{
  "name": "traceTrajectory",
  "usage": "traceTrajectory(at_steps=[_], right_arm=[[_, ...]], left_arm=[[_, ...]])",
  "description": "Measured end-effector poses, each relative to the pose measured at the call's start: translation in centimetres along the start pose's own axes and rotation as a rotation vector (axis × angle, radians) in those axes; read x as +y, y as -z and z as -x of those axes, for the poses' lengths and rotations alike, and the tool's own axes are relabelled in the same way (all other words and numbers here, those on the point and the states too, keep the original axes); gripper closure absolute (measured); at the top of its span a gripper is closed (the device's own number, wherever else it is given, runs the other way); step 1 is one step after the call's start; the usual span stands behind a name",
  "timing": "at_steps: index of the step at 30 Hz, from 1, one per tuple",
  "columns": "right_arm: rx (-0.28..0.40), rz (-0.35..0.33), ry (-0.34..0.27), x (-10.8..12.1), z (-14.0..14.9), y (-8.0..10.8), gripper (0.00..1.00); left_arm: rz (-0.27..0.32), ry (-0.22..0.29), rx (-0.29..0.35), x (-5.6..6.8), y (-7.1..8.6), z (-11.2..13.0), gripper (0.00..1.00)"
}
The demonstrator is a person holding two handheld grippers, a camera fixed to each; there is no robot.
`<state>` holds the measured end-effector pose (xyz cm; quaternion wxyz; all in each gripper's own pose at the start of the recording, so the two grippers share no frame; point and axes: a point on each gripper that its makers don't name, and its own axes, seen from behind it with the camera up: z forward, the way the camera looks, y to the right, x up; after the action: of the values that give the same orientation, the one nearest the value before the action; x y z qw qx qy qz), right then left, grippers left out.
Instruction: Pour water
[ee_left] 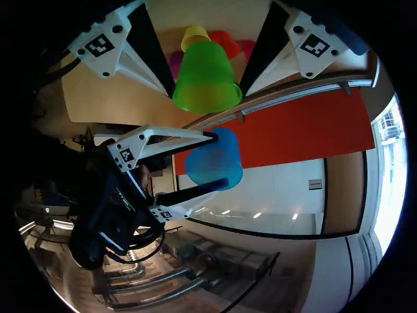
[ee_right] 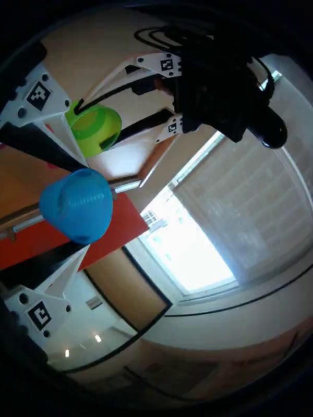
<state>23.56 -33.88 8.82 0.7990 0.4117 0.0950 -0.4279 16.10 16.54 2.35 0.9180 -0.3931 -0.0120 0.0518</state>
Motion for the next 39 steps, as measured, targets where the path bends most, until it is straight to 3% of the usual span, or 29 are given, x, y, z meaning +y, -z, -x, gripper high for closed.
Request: traceTrajectory(at_steps=[17, 33, 39], right_arm=[[-0.07, -0.058, -0.442, -1.3, 3.0, 1.7, 0.09], [-0.066, -0.107, -0.666, -2.9, 3.3, 2.9, 0.09], [-0.027, -0.111, -0.703, -2.9, 2.9, 3.4, 0.09]], left_arm=[[-0.01, 0.001, -0.014, -0.6, 0.5, -0.1, 0.12], [-0.017, -0.012, -0.02, -0.5, 0.8, -0.9, 0.12], [-0.023, -0.01, -0.02, -0.8, 0.9, -1.1, 0.12]])
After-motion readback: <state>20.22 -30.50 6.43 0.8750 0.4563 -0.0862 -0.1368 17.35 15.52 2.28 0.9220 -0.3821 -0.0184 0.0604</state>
